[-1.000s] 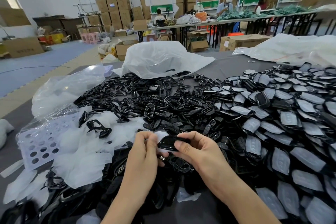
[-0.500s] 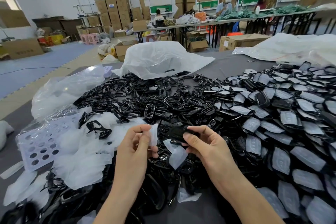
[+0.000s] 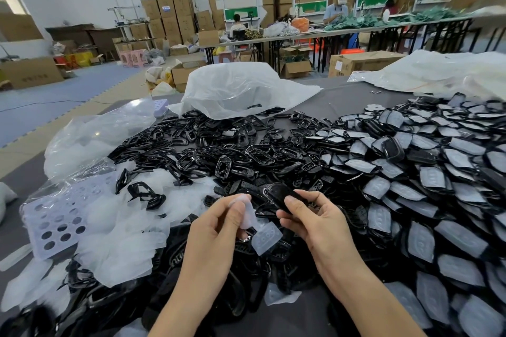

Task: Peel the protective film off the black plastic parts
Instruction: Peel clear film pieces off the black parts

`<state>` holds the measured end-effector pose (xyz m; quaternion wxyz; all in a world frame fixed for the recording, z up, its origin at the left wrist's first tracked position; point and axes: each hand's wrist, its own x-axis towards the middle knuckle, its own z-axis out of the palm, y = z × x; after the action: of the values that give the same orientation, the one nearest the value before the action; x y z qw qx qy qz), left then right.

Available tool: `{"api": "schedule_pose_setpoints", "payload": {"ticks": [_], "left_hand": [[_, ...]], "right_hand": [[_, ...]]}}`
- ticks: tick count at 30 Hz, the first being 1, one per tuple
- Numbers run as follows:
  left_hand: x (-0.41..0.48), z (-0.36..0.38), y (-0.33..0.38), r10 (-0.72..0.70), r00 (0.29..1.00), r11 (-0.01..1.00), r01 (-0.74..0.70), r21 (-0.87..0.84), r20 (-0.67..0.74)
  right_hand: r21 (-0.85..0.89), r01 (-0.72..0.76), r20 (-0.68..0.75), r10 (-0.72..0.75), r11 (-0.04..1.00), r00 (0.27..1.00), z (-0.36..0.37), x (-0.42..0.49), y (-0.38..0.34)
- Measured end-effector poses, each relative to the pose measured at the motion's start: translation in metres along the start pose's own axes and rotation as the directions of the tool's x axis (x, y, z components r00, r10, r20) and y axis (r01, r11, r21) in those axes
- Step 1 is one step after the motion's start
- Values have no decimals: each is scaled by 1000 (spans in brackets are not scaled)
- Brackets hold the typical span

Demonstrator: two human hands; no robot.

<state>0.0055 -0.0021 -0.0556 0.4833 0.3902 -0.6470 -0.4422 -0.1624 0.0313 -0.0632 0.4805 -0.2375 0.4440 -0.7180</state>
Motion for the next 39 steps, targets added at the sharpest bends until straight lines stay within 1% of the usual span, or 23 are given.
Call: {"api": "schedule_pose_setpoints", "payload": {"ticks": [2,5,9,12,13,14,15,16,17,20,24,27,29,32,34,39], "left_hand": [[1,1,1,-40,998,994,43,-97,39],[2,1,1,-80,996,974,89,-210,51],[4,1,-3,-158,987,943,164,-289,44],[3,4,-2,-193,979,919,205,-338,69],[3,4,-3,-182,980,929,199,-313,81],[1,5,-3,-151,985,957,168,-236,85],[0,6,-3,-93,991,989,103,-107,94],[-2,7,-2,-43,993,999,42,7,110],[-4,9,-1,1,992,997,-10,76,129],[-7,13,2,31,991,990,-48,134,131],[-5,11,4,4,996,997,-11,76,88],[-4,9,7,-21,998,1000,21,-9,61],[-4,7,8,-36,995,995,44,-90,90],[-4,9,8,-37,994,985,54,-162,104],[-4,12,7,-40,998,989,47,-141,54],[-2,9,-1,48,996,998,-45,48,-71]], "right_hand": [[3,-13,23,13,1000,1000,1,-1,1],[25,-41,78,39,999,996,3,-3,0],[95,-89,178,71,992,981,5,-5,-1],[141,-130,233,95,981,968,7,-7,-1],[154,-142,240,102,978,965,7,-7,-1],[170,-155,245,111,973,963,7,-8,-1],[188,-168,250,118,968,961,7,-8,-1],[207,-179,258,123,962,958,7,-8,-2],[224,-185,266,123,957,956,7,-8,-2],[258,-180,255,113,949,960,8,-8,-4],[261,-111,147,74,959,986,5,-6,-6],[216,-62,44,54,974,998,4,-4,-4],[149,-49,4,49,988,999,4,-4,-1],[18,-45,31,45,999,999,5,-5,2],[-85,-42,80,49,995,996,6,-7,3],[-268,44,166,1,962,986,8,-12,3]]}}
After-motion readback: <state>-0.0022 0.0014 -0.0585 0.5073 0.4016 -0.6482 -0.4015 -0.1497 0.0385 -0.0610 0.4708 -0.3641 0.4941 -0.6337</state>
